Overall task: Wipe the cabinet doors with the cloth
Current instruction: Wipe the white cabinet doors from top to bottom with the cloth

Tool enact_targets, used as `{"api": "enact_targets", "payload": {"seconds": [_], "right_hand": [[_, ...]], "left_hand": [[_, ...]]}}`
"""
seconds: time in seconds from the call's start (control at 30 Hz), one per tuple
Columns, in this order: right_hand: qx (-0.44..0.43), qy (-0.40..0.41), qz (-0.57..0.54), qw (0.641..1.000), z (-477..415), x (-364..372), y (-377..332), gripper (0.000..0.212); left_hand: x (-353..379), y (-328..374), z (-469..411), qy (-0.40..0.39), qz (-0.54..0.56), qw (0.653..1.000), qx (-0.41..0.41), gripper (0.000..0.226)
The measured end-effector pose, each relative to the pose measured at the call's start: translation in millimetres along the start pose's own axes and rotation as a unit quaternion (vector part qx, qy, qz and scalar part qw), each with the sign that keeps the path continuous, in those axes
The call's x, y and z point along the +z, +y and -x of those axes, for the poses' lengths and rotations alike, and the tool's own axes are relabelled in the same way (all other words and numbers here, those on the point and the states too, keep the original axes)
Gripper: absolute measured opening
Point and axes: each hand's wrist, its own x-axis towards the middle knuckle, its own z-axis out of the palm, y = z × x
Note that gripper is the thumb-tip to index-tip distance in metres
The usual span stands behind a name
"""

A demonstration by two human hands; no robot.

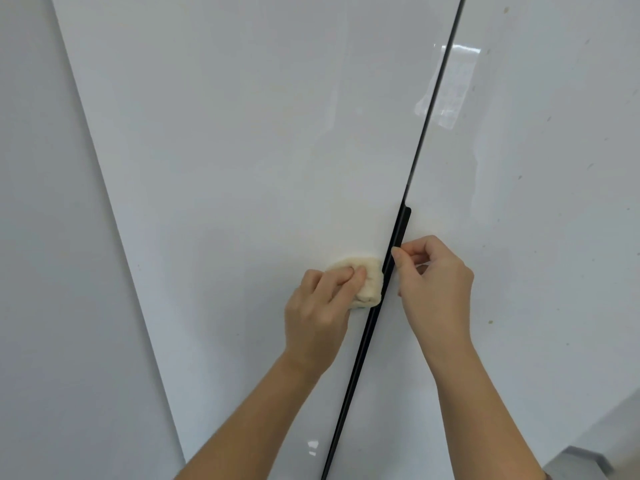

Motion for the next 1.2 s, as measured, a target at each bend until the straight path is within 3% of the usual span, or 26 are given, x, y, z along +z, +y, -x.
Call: {"api": "enact_targets", "payload": {"seconds": [0.27, 0.33, 0.47, 0.53, 0.7, 0.97, 1.2], "right_hand": [[0.020, 0.010, 0.001, 1.000, 17, 11, 15, 0.012], [0.023, 0.010, 0.003, 1.000, 18, 12, 16, 0.013], [0.034, -0.008, 0.002, 0.999, 14, 7, 14, 0.018], [0.035, -0.015, -0.006, 0.999, 10, 2, 11, 0.019], [0.027, 0.020, -0.058, 0.998, -1, -17, -1, 0.013], [0.013, 0.038, -0.103, 0.994, -9, -30, -11, 0.012], [0.005, -0.022, -0.124, 0.992, -13, -30, -22, 0.004]], "left_hand": [[-6, -29, 17, -0.066, 0.021, 0.986, 0.154, 0.024], [-11, -27, 12, -0.075, 0.061, 0.990, 0.106, 0.030], [-30, -14, -32, -0.059, 0.158, 0.982, -0.087, 0.043], [-35, -4, -64, -0.063, 0.181, 0.974, -0.125, 0.044], [-28, 26, -102, -0.078, 0.203, 0.970, -0.107, 0.043], [-10, 29, -84, -0.059, 0.174, 0.982, -0.055, 0.044], [-1, 29, -57, -0.040, 0.179, 0.982, -0.045, 0.039]]}}
